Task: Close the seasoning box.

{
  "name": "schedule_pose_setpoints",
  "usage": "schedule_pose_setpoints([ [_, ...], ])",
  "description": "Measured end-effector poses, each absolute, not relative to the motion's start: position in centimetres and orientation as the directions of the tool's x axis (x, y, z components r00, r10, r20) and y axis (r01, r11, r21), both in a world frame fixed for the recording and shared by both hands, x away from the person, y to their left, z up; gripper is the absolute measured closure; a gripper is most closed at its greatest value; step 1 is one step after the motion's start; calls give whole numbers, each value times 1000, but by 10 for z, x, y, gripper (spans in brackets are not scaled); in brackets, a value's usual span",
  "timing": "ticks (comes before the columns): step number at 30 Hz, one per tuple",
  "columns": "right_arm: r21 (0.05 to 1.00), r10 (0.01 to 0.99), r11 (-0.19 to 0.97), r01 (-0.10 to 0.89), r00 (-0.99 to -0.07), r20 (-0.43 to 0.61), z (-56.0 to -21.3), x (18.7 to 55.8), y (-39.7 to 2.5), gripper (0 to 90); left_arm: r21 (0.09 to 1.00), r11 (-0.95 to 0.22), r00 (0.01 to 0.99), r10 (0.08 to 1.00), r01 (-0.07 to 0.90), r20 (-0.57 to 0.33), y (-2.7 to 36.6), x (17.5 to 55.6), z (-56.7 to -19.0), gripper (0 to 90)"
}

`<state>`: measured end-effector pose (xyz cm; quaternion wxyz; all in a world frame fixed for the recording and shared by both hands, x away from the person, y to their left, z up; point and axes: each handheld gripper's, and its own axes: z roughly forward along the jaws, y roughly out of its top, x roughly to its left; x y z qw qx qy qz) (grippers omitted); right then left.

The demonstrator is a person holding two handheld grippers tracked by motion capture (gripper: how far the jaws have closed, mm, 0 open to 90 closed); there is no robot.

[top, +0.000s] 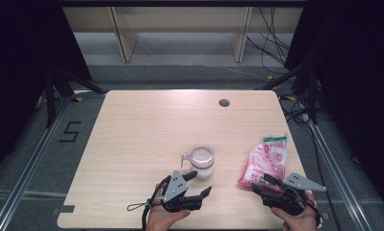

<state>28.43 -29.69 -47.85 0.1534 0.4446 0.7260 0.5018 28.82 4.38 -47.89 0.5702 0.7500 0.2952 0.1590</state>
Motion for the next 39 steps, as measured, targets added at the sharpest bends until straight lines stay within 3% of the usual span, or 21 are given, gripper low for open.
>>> schedule_pose_setpoints([
  [11,869,785,157,468,-593,178,-481,284,-296,353,944,-194,767,635,266,-86,44,283,-486,311],
  [14,833,788,145,534,-571,229,-479,278,-294,347,941,-203,766,637,270,-82,44,281,-490,307],
  [16,852,778,174,494,-599,189,-482,280,-294,342,939,-211,768,636,271,-78,43,281,-493,304],
  [17,834,780,163,527,-586,218,-481,276,-293,342,941,-204,765,639,272,-83,42,280,-495,301],
  [18,857,776,194,477,-609,164,-483,278,-294,341,936,-217,763,642,278,-78,43,280,-495,300],
  [19,836,779,165,524,-589,215,-482,274,-291,340,938,-209,764,640,275,-81,42,280,-497,298],
  [22,849,767,222,479,-624,152,-483,275,-294,336,936,-219,763,642,276,-75,43,278,-499,293],
  [23,826,767,201,526,-610,202,-483,271,-291,336,935,-227,765,641,271,-66,44,277,-500,292],
  [28,827,754,230,514,-631,182,-485,271,-292,329,932,-228,753,655,281,-67,43,275,-505,282],
  [34,801,756,244,547,-625,197,-489,268,-291,320,922,-294,758,653,254,0,45,274,-510,277],
  [39,802,749,264,536,-637,179,-491,267,-294,318,924,-263,740,672,279,-32,48,272,-510,277],
])
